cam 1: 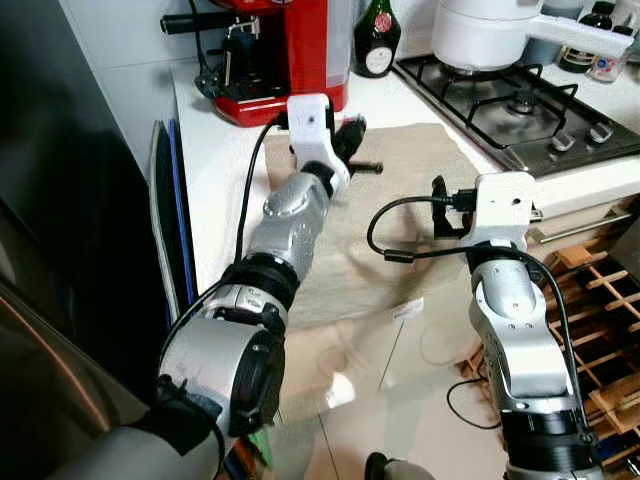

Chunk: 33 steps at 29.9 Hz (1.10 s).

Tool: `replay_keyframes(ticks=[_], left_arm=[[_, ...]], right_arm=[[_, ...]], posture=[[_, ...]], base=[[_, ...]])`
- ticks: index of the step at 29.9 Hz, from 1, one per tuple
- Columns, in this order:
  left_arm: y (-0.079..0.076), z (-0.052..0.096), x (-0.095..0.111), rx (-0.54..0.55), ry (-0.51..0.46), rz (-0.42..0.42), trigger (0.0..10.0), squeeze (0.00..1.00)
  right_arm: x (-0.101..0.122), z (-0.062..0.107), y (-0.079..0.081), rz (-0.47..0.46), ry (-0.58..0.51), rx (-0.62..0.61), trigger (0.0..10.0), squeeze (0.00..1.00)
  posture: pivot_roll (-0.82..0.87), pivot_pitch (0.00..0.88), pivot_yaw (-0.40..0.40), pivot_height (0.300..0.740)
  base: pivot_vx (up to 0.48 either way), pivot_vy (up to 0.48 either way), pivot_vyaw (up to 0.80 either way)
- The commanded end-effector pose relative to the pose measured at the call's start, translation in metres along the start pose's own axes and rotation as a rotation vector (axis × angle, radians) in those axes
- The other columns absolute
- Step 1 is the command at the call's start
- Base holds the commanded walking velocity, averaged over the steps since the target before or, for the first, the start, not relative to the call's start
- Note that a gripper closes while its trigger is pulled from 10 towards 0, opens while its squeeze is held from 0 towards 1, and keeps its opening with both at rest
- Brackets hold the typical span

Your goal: Restocking fridge

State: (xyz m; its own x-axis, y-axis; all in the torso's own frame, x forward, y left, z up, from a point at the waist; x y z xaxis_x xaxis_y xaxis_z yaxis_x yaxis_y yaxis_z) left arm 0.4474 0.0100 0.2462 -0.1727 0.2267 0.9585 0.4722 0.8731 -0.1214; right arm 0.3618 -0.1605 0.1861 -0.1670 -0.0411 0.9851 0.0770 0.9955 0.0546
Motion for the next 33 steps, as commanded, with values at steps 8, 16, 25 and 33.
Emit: replay_keyframes(ticks=[8,16,25,33], left_arm=[[0.021,0.008,0.021,0.054,-0.054,-0.457,10.0,0.89],[0.054,0.009,0.021,0.123,0.033,-0.555,10.0,1.00],[0.056,0.012,-0.014,0.080,0.183,-0.586,10.0,0.00],[0.071,0.014,-0.021,0.130,0.274,-0.621,10.0,0.00]], right_arm=[[0.003,-0.005,0.008,-0.008,-0.013,0.020,10.0,0.00],[0.013,-0.002,0.006,-0.025,-0.059,0.021,10.0,0.00],[0.010,0.001,0.008,-0.028,-0.049,0.025,10.0,0.00],[0.010,0.011,0.003,-0.013,-0.036,0.021,10.0,0.00]], posture=[[-0.17,0.000,0.040,0.740],[-0.20,0.000,0.057,0.740],[-0.20,0.000,0.056,0.740],[-0.25,0.000,0.063,0.740]], base=[[0.000,0.000,0.00],[0.000,0.000,0.00],[0.000,0.000,0.00],[0.000,0.000,0.00]])
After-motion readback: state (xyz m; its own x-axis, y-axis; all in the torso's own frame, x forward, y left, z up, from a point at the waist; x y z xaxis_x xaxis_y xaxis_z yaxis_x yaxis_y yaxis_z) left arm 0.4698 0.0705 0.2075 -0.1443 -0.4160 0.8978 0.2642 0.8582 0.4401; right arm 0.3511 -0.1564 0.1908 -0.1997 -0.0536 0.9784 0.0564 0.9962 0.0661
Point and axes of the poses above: a point about 5 cm out from each wrist's last joint towards the gripper, its own z axis pointing back from the gripper into the wrist, its own x axis along the axis of the wrist's last joint, y = z × x, the point moved 6 cm from there along -z, pointing out of the wrist towards the gripper, and after that the axes turned 14 degrees about -z, right-handed, at the moved point
